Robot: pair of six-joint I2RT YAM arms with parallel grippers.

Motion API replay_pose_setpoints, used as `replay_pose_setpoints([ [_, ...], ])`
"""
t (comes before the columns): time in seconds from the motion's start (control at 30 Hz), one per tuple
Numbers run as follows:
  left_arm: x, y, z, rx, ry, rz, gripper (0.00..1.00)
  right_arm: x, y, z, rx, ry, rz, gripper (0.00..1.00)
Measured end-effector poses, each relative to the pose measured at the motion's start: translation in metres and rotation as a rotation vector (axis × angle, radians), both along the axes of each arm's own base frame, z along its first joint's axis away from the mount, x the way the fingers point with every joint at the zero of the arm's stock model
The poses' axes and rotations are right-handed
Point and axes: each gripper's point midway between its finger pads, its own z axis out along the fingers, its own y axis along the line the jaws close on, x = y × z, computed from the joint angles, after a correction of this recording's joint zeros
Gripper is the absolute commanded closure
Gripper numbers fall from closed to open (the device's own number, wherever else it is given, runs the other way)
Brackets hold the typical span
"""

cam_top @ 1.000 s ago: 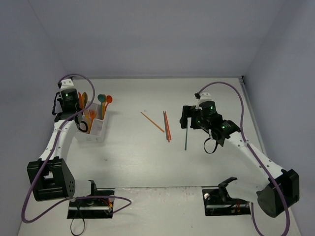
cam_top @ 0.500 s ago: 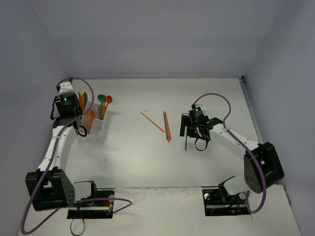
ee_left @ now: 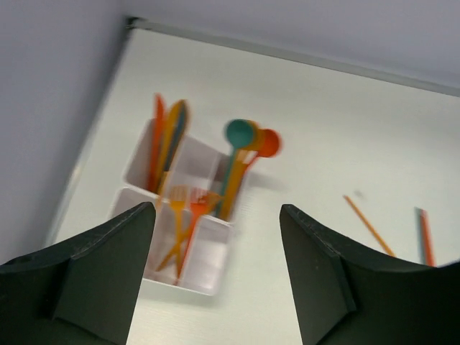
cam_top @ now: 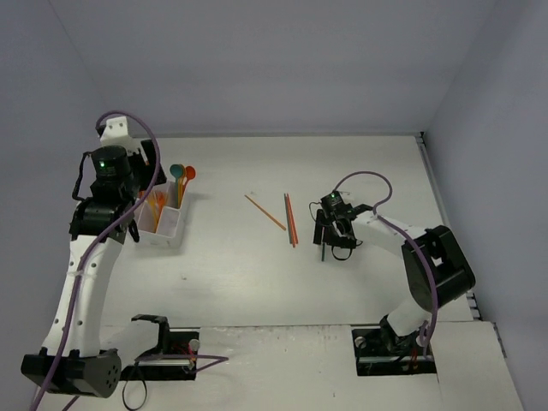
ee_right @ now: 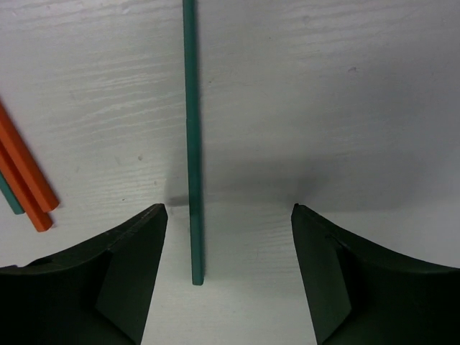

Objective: Sort the eating utensils into containers

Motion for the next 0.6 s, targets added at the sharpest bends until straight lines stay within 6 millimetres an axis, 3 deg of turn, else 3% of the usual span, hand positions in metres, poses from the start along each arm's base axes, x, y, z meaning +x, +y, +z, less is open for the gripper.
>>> replay_pose_setpoints([
  [0.13,-0.014,-0.036,0.001,-0.066,0.013,-0.124,0.32,0.004,-0.003,-0.004,-0.026,-0.003,-0.016,0.60],
  [0.33,-0.031,-0.061,-0.004,-0.156,0.048,-0.202,0.32,0.013,-0.005,-0.005,-0.043,-0.022,-0.046,0.98],
  [0.6,-0.046,-0.110,-0.008,-0.261,0.089,-0.332,0.31,0.023,-0.001,-0.002,-0.048,-0.042,-0.028,1.00],
])
